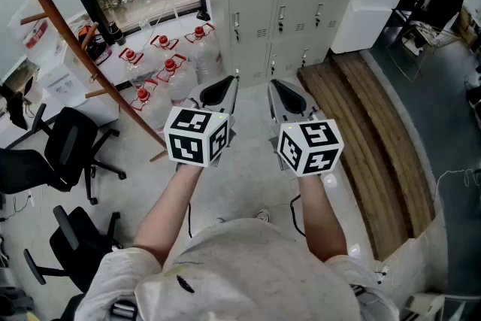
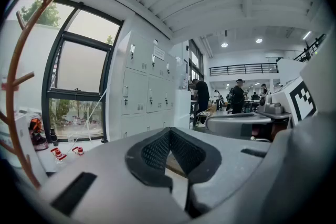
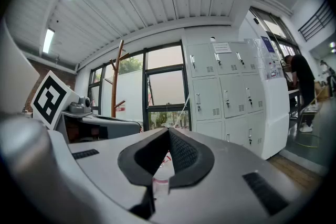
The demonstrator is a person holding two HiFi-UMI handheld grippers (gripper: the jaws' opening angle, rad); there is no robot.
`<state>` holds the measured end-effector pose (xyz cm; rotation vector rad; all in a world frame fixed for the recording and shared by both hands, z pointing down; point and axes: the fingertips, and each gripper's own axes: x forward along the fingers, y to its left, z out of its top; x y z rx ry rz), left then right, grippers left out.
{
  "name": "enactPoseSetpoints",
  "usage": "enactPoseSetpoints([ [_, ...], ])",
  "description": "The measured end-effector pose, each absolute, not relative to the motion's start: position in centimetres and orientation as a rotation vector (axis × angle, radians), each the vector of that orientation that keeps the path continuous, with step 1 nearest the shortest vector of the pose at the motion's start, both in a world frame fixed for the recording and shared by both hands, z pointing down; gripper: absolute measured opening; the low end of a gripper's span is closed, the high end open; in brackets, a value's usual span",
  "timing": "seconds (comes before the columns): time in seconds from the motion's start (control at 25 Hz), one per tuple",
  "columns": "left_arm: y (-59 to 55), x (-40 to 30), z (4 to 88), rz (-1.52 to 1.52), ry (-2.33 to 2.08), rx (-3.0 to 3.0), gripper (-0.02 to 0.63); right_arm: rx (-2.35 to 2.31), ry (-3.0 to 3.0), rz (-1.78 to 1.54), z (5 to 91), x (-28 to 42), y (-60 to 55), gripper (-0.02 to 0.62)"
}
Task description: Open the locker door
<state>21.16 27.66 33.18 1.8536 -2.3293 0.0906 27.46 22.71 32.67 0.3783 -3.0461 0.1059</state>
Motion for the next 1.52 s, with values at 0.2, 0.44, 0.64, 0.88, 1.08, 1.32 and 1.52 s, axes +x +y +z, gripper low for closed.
enactPoseSetpoints([
  [0.2,26.4,21.4,33.6,0.096,-2.326,1.853,0.006,0.368,-3.05,0.118,33.0,27.4,21.6,0.003],
  [0.44,24.3,21.6,33.7,0.099,-2.335,1.834,0.006,0.316,-3.039,0.129,33.4,27.3,20.1,0.003],
  [0.64,22.3,22.1,34.1,0.112,-2.339,1.813,0.006,0.274,-3.037,0.136,33.9,27.5,18.2,0.003],
  [0.88,20.1,22.7,34.1,0.089,-2.346,1.785,0.006,0.219,-3.033,0.139,34.2,27.8,15.9,0.003],
  [1.08,19.1,22.5,34.8,0.087,-2.352,1.763,0.006,0.188,-3.027,0.137,34.9,27.6,14.9,0.003],
  [1.32,18.0,19.9,35.5,0.072,-2.354,1.742,0.006,0.168,-3.01,0.13,35.5,25.1,13.6,0.003],
  [1.52,16.3,16.2,36.1,0.05,-2.348,1.749,0.006,0.16,-2.997,0.101,36.1,21.3,12.5,0.003],
])
